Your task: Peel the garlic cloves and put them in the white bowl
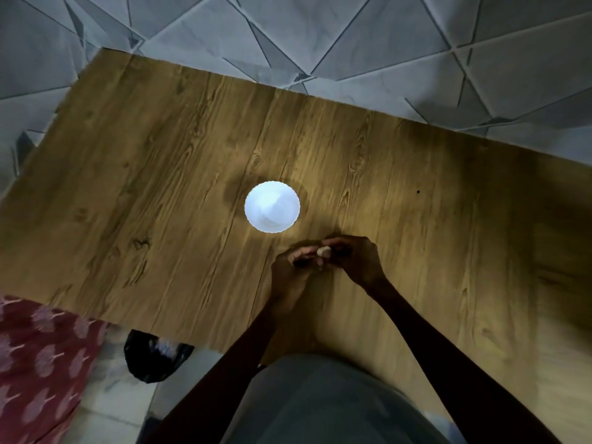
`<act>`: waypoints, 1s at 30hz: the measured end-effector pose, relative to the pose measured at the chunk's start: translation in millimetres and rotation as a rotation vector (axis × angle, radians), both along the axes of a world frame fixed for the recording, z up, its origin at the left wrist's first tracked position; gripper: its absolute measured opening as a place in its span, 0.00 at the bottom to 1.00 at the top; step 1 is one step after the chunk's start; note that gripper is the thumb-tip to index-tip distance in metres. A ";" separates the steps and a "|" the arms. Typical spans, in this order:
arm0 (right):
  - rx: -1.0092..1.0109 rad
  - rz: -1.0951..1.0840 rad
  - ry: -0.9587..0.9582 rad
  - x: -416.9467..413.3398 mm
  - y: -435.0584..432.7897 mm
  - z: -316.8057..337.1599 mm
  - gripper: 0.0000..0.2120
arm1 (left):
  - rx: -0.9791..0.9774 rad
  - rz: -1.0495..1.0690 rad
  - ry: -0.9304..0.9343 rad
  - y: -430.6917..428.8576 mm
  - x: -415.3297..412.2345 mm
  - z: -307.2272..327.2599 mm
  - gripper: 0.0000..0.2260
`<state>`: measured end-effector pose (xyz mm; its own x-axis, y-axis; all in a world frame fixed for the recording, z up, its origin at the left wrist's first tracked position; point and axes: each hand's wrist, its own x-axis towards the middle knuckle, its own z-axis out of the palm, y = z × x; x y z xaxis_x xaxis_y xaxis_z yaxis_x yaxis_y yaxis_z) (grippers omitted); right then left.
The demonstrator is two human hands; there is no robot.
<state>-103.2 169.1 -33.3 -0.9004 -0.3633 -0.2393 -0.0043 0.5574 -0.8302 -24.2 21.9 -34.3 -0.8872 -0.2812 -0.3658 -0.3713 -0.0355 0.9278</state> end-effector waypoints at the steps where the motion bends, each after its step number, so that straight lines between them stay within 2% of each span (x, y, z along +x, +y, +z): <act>1: -0.003 -0.012 -0.006 -0.1 -0.7 -0.7 0.14 | -0.011 -0.015 0.007 -1.8 -0.1 -1.1 0.10; 7: -0.021 0.008 -0.024 1.0 1.7 -2.7 0.12 | 0.000 -0.042 -0.076 -10.5 -5.3 -6.8 0.12; 12: 0.067 0.019 0.068 3.1 3.0 -2.5 0.13 | 0.072 -0.047 -0.106 -9.8 -9.4 -3.6 0.12; 18: 0.112 0.046 0.187 5.1 2.9 0.4 0.10 | 0.055 -0.051 -0.157 -11.6 -18.3 -1.1 0.13; 23: 0.147 0.108 0.265 3.5 2.1 2.9 0.10 | -0.146 -0.164 -0.117 -13.6 -21.9 1.6 0.08; 30: 0.118 0.107 0.251 3.8 0.6 4.9 0.09 | -0.312 -0.227 -0.063 -12.3 -25.2 5.1 0.12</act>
<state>-99.4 169.7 -28.4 -0.8950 -0.4421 -0.0598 -0.2653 0.6352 -0.7253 -49.5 9.6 -29.1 -0.9181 -0.1864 -0.3497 -0.3940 0.3346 0.8560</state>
